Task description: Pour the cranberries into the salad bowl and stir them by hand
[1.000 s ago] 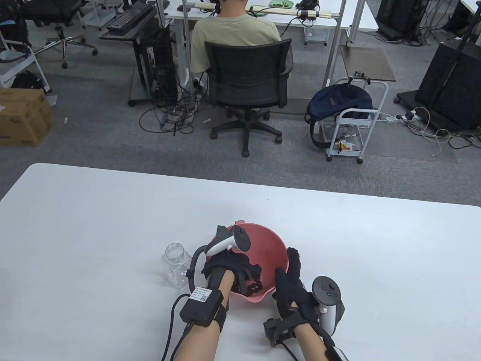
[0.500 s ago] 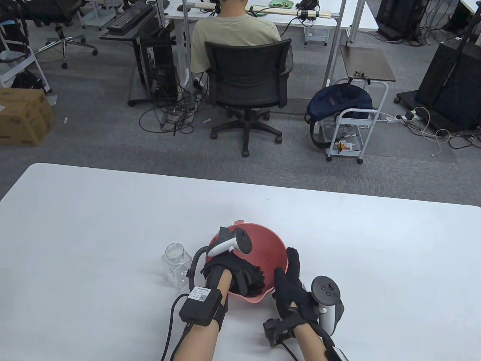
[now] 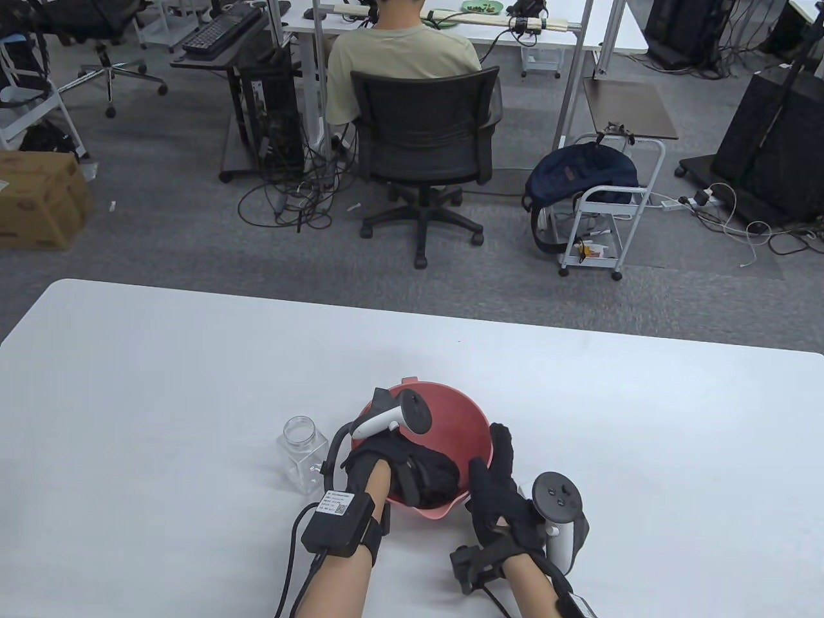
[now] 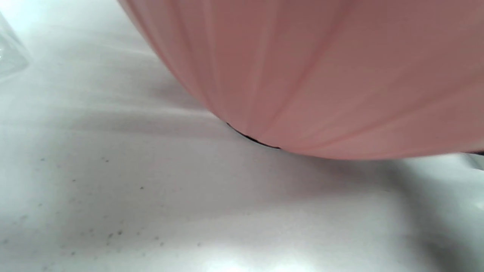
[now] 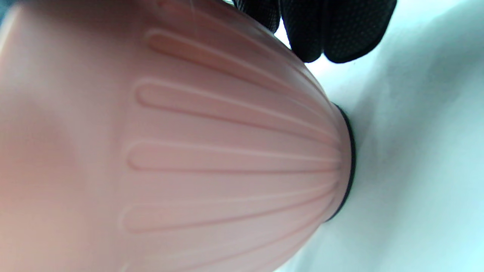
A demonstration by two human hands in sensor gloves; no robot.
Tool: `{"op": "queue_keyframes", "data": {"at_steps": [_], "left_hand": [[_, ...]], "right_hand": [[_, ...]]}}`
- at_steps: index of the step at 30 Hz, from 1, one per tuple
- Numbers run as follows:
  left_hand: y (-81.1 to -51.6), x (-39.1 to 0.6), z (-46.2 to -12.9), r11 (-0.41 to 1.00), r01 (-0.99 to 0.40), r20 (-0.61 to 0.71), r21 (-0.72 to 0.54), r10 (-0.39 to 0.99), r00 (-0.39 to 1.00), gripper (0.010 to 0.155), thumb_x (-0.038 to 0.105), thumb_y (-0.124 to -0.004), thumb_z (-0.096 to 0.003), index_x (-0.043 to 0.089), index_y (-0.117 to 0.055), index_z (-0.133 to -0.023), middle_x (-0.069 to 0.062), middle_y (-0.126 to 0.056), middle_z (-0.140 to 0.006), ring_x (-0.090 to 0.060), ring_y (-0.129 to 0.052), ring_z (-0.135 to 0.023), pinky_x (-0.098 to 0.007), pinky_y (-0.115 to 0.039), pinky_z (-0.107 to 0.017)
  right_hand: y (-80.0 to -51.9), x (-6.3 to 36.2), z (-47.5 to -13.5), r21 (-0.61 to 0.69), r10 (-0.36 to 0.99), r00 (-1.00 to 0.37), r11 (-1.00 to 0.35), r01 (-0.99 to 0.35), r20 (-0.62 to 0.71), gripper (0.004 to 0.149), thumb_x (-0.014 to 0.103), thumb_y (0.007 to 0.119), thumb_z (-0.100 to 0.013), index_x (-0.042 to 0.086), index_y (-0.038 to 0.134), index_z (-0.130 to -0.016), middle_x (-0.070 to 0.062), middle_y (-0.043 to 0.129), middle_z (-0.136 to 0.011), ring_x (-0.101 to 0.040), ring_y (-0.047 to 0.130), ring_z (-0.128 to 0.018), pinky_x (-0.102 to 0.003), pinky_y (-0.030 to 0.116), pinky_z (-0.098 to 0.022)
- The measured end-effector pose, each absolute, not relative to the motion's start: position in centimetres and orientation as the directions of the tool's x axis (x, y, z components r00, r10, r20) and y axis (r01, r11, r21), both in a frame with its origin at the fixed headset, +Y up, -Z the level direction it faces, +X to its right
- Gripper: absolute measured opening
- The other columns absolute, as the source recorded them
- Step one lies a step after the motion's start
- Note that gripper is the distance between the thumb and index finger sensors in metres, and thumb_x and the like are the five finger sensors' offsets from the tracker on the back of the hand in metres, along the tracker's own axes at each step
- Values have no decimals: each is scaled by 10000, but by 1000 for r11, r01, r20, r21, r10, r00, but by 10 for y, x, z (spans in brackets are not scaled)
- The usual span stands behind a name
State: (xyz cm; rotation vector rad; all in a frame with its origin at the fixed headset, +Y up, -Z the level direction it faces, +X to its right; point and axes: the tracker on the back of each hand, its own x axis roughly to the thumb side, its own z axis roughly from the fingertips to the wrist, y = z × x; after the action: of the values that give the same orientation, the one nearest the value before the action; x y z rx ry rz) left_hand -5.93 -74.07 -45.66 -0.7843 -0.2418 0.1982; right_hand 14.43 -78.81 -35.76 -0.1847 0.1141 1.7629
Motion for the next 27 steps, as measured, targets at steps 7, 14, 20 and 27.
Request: {"op": "queue_keyframes", "data": {"at_steps": [7,14,20,27], "left_hand": [[-740,-59,-457,695,-113,149,-710,305,941,604,878,-758,-427,821,-626,-1013,519,-801,-1164,6,-788,-1146,-390,-763,-824],[-741,-60,-457,698,-119,148,-706,310,939,632,869,-743,-463,801,-531,-1054,429,-588,-1263,-101,-656,-1205,-424,-732,-831],[-741,-60,-457,694,-129,129,-708,307,943,744,851,-678,-540,612,-358,-1168,265,-433,-1315,-183,-661,-1187,-426,-727,-821],[-741,-60,-458,689,-135,113,-713,302,947,799,837,-638,-585,468,-300,-1207,185,-436,-1311,-210,-739,-1131,-401,-756,-797]], "right_hand": [[-788,144,-358,-26,964,-185,-194,-981,-191,710,762,592,-479,566,173,-1017,-172,473,-1153,-464,683,-928,-537,733,-598],[-789,144,-358,-26,964,-187,-195,-980,-189,710,762,594,-478,567,175,-1018,-172,473,-1154,-463,684,-928,-542,728,-597],[-789,145,-358,-29,964,-178,-187,-982,-196,709,759,596,-479,563,182,-1020,-173,480,-1152,-464,689,-925,-540,732,-596],[-789,145,-358,-30,964,-171,-181,-983,-202,707,758,596,-480,563,184,-1020,-173,483,-1151,-463,692,-923,-539,734,-596]]}}
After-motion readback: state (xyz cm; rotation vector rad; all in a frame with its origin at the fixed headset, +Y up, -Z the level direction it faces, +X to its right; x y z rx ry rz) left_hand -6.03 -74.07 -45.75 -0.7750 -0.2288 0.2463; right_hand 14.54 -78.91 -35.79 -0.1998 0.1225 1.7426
